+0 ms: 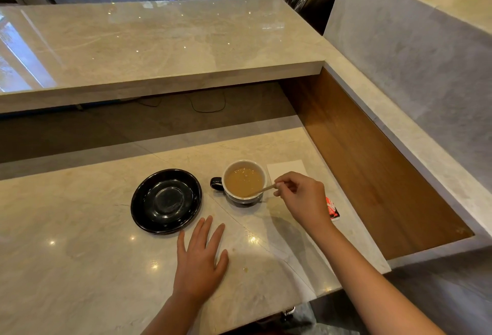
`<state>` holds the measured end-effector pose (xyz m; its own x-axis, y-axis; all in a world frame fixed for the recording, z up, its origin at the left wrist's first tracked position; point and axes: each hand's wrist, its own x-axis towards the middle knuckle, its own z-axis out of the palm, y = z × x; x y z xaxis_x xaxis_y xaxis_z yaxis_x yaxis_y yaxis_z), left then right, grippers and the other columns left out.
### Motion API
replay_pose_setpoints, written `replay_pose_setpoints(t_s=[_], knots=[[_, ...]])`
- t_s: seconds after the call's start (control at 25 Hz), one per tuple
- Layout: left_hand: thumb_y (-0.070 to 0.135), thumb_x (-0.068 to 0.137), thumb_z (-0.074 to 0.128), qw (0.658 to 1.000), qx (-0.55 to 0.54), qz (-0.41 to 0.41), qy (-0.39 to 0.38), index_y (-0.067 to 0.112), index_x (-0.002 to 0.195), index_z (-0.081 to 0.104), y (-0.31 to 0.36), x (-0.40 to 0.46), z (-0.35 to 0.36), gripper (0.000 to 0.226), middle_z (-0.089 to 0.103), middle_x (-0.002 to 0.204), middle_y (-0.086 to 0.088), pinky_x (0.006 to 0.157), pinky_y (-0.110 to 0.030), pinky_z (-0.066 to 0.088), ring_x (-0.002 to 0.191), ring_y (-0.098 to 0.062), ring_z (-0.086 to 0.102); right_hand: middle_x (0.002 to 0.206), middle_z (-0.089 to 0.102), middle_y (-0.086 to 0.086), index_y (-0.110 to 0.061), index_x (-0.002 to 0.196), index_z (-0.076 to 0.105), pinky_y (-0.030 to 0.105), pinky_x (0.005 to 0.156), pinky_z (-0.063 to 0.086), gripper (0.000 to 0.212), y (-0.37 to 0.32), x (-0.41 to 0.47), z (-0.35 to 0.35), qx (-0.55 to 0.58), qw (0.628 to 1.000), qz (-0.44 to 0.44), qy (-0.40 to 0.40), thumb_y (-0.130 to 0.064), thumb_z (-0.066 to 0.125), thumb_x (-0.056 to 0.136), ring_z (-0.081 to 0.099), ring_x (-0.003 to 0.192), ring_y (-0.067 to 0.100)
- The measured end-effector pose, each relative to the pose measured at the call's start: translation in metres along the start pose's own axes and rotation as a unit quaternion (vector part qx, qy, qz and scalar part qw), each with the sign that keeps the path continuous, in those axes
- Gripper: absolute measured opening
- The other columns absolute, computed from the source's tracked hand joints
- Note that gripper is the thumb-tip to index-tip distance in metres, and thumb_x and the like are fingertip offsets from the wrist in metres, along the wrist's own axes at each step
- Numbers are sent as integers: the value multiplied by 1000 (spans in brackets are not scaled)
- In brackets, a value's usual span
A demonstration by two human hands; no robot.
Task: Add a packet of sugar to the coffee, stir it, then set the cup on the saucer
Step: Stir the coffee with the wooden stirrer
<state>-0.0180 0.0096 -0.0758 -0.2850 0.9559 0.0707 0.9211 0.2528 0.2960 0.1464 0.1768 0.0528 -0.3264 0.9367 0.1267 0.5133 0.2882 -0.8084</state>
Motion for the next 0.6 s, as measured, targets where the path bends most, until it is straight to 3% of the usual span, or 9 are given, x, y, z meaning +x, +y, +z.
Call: replay_pose_setpoints(t_s=[0.28, 0.44, 0.6], knots=[[43, 85, 36, 1000, 1, 10, 6, 21, 134, 43, 1, 1, -1, 54, 36, 144, -9, 106, -50, 4, 134, -21, 22, 65, 69, 2, -15, 77, 69, 35, 68, 58, 16, 12, 4, -38, 54, 994, 68, 66, -2, 62, 82, 69, 63, 13], [45, 86, 34, 1000, 14, 0, -5, 23, 136, 41, 0, 0, 0, 55, 35, 145, -8, 107, -46, 0, 134, -20, 19, 68, 70, 4, -18, 73, 67, 22, 60, 58, 21, 19, 7, -56, 93, 989, 87, 78, -1, 61, 83, 69, 60, 9], [46, 86, 33, 1000, 22, -7, -13, 25, 136, 40, 0, 1, 0, 55, 34, 146, -7, 107, -45, 0, 135, -18, 17, 77, 71, 2, -10, 91, 70, 17, 62, 57, 13, 27, 8, -70, 113, 985, 66, 112, -3, 60, 85, 69, 65, 6]])
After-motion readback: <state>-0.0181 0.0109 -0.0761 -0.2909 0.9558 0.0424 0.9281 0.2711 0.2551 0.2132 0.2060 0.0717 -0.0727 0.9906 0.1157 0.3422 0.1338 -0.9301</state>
